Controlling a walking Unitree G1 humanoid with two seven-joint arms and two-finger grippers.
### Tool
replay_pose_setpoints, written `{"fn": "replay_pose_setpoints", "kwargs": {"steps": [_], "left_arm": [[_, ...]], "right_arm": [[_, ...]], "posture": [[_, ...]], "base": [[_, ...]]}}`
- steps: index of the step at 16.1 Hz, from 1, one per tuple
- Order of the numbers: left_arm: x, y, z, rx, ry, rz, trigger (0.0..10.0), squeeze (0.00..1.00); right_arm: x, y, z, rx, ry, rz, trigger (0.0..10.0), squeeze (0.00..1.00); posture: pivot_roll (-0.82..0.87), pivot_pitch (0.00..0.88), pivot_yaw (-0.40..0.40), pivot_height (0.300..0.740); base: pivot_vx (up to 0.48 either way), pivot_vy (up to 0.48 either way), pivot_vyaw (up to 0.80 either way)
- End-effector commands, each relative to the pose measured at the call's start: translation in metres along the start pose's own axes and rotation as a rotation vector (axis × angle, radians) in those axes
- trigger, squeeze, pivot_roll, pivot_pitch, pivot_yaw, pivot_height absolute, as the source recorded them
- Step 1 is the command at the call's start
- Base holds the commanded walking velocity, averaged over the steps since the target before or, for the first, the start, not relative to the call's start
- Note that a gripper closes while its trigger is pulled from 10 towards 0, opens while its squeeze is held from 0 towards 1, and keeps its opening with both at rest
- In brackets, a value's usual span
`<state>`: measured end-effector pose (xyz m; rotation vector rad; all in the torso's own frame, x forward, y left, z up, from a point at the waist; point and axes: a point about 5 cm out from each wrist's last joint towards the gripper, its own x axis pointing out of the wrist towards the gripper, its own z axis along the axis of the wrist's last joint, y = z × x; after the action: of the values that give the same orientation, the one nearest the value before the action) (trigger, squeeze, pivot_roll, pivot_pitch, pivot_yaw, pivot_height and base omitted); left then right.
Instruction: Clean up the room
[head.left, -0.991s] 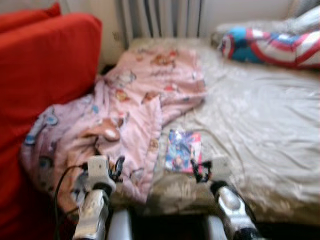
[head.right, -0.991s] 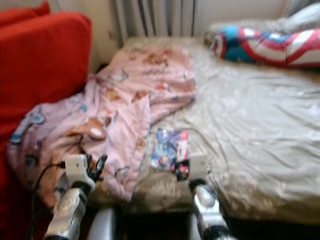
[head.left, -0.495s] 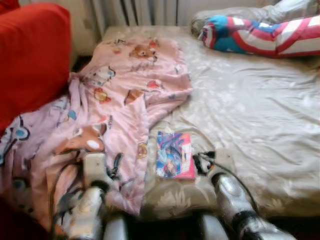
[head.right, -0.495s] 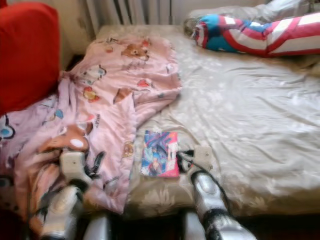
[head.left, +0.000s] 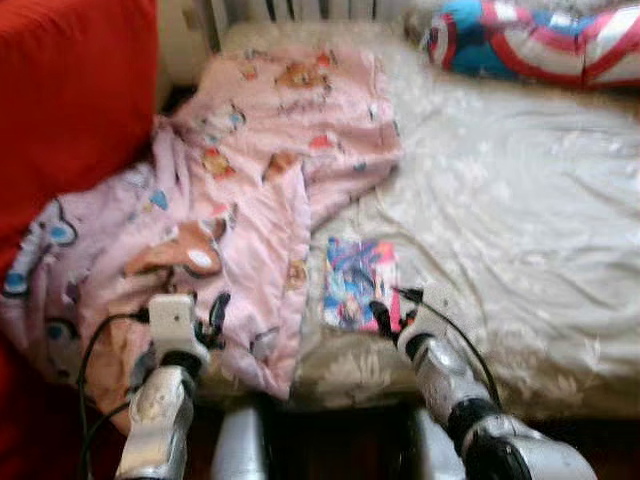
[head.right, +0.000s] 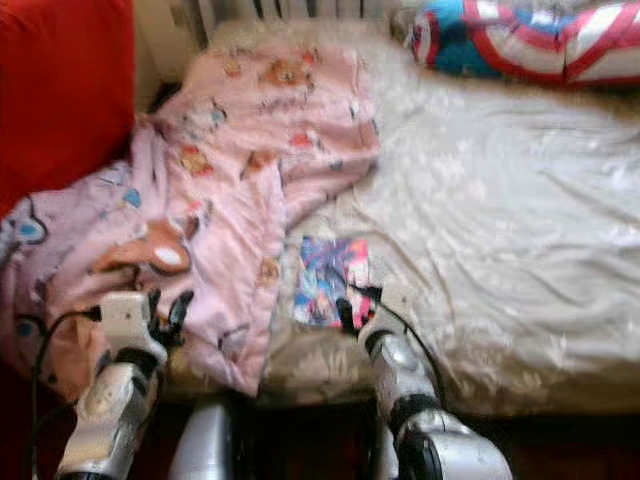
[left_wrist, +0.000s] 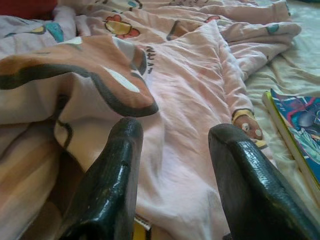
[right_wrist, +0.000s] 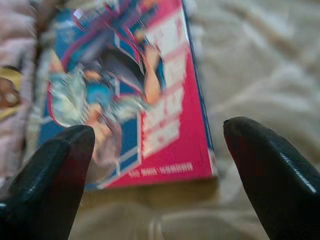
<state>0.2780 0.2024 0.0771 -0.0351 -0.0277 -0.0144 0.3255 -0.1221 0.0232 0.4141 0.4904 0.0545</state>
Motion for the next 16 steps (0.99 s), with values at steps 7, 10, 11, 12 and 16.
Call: {"fn": "replay_pose_setpoints", "kwargs": {"steps": [7, 10, 11, 12, 16], "left_arm": [[-0.027, 0.001, 0.002, -0.007, 0.032, 0.041, 10.0, 0.0], [-0.036, 0.002, 0.001, -0.009, 0.055, 0.057, 10.0, 0.0], [-0.037, 0.002, 0.001, -0.01, 0.056, 0.059, 10.0, 0.0], [-0.038, 0.002, 0.001, -0.01, 0.058, 0.061, 10.0, 0.0], [-0.043, 0.003, 0.004, -0.014, 0.075, 0.084, 10.0, 0.0]], "right_arm": [[0.0, -0.001, -0.002, 0.16, 0.001, 0.024, 10.0, 0.0], [-0.001, -0.002, -0.004, 0.247, 0.011, 0.052, 10.0, 0.0], [-0.001, -0.001, -0.005, 0.25, 0.016, 0.068, 10.0, 0.0], [-0.001, 0.002, -0.007, 0.253, 0.022, 0.095, 10.0, 0.0], [-0.004, 0.013, -0.018, 0.294, 0.073, 0.239, 10.0, 0.0]], "posture": [[0.17, 0.348, 0.002, 0.589], [0.17, 0.367, -0.004, 0.589], [0.17, 0.371, -0.007, 0.589], [0.18, 0.372, -0.009, 0.589], [0.18, 0.367, -0.018, 0.589]], "base": [[0.0, 0.0, 0.0], [0.0, 0.0, 0.0], [0.0, 0.0, 0.0], [0.0, 0.0, 0.0], [0.0, 0.0, 0.0]]}}
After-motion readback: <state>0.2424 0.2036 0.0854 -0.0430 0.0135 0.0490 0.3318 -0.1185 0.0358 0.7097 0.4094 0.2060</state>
